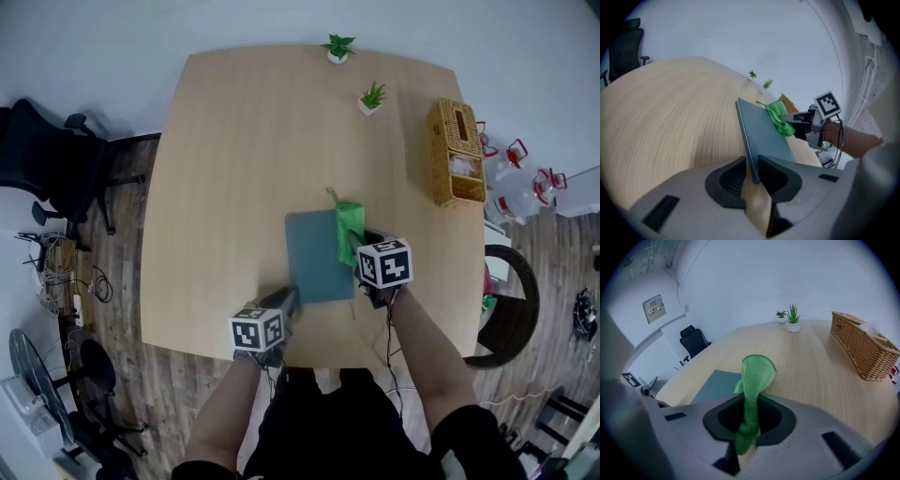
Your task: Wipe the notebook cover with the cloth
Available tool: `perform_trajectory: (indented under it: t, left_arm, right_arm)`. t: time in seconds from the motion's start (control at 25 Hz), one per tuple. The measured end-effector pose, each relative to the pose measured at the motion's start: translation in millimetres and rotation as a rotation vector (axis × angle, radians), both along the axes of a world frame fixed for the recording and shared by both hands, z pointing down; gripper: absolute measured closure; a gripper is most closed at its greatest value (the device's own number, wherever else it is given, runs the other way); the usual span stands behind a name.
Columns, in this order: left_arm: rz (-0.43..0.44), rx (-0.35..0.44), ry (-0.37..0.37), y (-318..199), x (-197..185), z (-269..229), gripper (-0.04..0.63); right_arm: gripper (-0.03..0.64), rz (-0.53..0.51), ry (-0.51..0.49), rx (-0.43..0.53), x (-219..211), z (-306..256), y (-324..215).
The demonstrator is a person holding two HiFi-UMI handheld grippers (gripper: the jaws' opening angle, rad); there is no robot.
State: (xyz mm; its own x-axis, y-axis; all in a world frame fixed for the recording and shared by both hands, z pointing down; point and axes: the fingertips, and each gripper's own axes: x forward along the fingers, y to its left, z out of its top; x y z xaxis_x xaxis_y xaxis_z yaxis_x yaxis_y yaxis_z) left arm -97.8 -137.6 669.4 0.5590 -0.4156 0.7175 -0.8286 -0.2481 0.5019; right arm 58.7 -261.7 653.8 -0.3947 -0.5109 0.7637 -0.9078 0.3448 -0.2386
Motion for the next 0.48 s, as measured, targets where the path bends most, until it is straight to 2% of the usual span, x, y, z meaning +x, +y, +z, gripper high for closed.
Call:
perform_trajectory:
  t: [0.48]
  left_arm:
    - [-0.004, 0.015, -0.016, -0.2, 2.8, 0.4, 0.52]
  right_arm:
    - [0.558, -0.011, -0.007, -0.009, 0.9, 0.9, 46.4]
